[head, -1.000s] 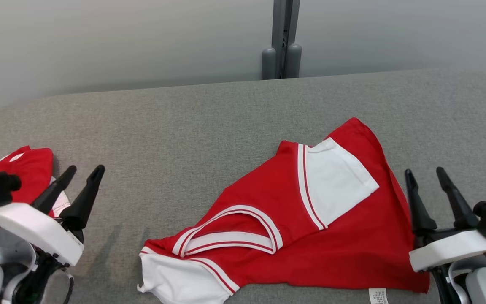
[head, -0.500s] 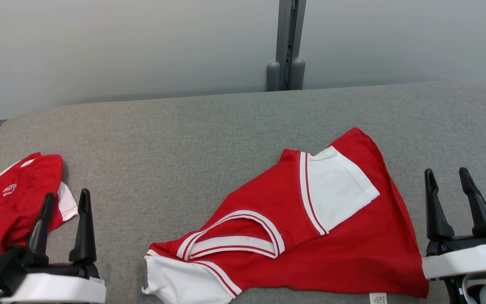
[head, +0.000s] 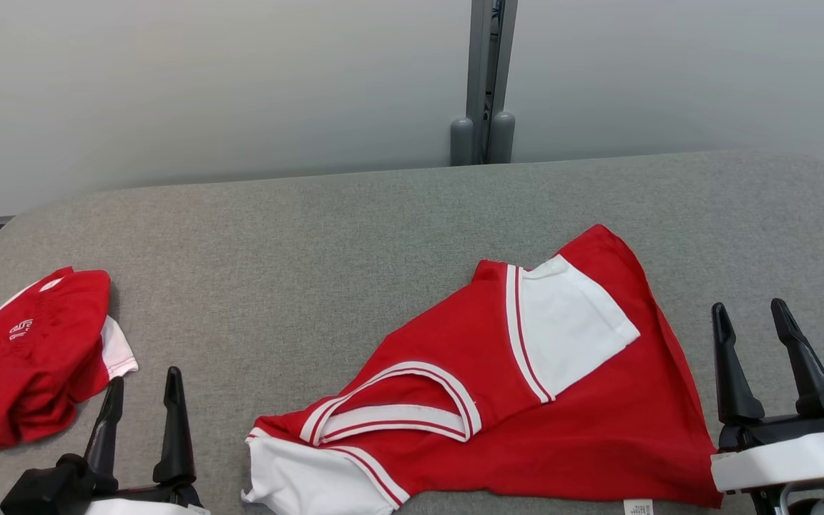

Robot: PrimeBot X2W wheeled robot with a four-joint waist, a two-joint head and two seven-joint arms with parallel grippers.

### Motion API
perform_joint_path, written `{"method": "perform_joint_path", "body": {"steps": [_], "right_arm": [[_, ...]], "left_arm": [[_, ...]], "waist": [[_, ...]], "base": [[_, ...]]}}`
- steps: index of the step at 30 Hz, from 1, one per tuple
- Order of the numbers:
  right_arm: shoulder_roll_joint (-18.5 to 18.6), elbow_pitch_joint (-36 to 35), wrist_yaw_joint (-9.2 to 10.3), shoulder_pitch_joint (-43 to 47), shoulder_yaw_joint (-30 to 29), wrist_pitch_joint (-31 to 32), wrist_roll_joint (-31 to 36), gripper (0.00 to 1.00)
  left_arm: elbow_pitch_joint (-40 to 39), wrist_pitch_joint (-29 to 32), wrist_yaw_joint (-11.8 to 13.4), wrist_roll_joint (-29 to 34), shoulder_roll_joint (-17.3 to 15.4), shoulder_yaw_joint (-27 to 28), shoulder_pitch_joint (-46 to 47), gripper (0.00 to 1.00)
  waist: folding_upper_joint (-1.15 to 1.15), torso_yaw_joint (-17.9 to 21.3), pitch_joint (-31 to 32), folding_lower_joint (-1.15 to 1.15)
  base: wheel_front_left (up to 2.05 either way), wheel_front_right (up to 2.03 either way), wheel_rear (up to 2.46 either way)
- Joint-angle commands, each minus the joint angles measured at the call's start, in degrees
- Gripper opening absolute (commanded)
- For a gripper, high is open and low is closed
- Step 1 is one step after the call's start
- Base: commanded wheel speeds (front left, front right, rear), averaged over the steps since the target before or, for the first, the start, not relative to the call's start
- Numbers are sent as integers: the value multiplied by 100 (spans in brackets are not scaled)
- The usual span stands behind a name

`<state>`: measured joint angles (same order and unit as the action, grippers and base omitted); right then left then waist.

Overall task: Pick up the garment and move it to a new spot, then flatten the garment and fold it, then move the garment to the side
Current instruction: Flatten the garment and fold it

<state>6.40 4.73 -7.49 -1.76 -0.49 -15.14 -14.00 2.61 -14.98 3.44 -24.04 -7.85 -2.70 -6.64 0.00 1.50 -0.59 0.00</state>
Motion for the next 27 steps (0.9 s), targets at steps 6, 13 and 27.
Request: {"method": "perform_joint_path", "body": {"steps": [6, 13, 27], "right_arm": [[66, -35, -1, 44, -15, -1, -9, 100], [67, -6, -1, 42, -10, -1, -24, 100], [66, 43, -1, 31, 8, -1, -37, 100]], "left_arm": [[47, -27, -201, 194, 77, 217, 73, 100], [178, -28, -337, 297, 158, 310, 95, 100], [308, -28, -462, 447, 239, 431, 125, 100]], "waist": [[0, -10, 13, 0], [0, -22, 37, 0], [0, -20, 70, 0]], "base": [[0, 0, 0], [0, 0, 0], [0, 0, 0]]}}
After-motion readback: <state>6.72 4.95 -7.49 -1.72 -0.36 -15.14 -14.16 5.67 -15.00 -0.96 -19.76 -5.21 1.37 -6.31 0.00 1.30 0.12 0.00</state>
